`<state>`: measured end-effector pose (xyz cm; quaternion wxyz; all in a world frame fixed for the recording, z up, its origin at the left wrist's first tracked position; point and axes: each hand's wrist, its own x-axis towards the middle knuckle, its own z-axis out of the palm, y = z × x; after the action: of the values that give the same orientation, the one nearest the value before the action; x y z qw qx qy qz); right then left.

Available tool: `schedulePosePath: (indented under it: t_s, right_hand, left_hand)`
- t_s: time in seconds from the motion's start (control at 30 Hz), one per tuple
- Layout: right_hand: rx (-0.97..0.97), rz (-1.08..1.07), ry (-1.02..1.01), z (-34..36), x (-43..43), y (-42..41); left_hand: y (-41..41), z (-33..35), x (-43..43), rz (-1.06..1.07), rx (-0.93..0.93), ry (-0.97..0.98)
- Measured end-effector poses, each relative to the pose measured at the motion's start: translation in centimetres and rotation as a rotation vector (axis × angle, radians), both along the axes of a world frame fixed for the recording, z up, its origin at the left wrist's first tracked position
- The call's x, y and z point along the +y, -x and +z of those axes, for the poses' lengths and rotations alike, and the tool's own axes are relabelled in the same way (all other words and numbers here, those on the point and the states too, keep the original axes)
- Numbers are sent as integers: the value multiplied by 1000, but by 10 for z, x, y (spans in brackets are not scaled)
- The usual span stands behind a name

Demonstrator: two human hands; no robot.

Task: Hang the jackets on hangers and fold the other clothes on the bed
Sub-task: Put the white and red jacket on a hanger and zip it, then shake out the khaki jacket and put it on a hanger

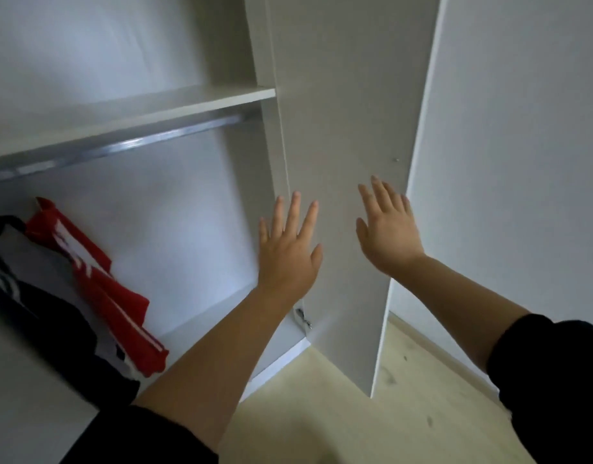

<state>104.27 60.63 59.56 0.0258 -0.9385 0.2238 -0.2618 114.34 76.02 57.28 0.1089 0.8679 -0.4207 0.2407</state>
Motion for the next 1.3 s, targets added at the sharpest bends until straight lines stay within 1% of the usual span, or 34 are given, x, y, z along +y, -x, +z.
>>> schedulePosePath:
  t_s: [0.13, 0.3, 0.53, 0.73, 0.83, 1.0, 1.13, 1.3]
  right_hand:
    - [45, -241, -10, -8, -33, 112]
    - [42, -511, -24, -6, -81, 258]
    - [55, -817, -48, -20, -134, 465]
    - [111, -1050, -101, -47, -180, 651]
    - [127, -1167, -138, -63, -199, 730]
    - [162, -1284, -233, -95, -234, 816]
    - [158, -1333, -278, -123, -276, 856]
    - [141, -1431, -335, -150, -341, 897]
  left_hand:
    - [77, -4, -60, -177, -3, -60]
    - [194, 2, -142, -451, -25, -47]
    - [379, -14, -251, -796, -45, -117]
    - [565, -35, -345, -1021, -12, -173]
    - [649, -50, -382, -1121, -15, -187]
    - [738, -83, -437, -1230, -21, -260]
    - [784, -111, -487, -1321, -18, -333]
    - [836, -132, -566, -1434, -79, -408]
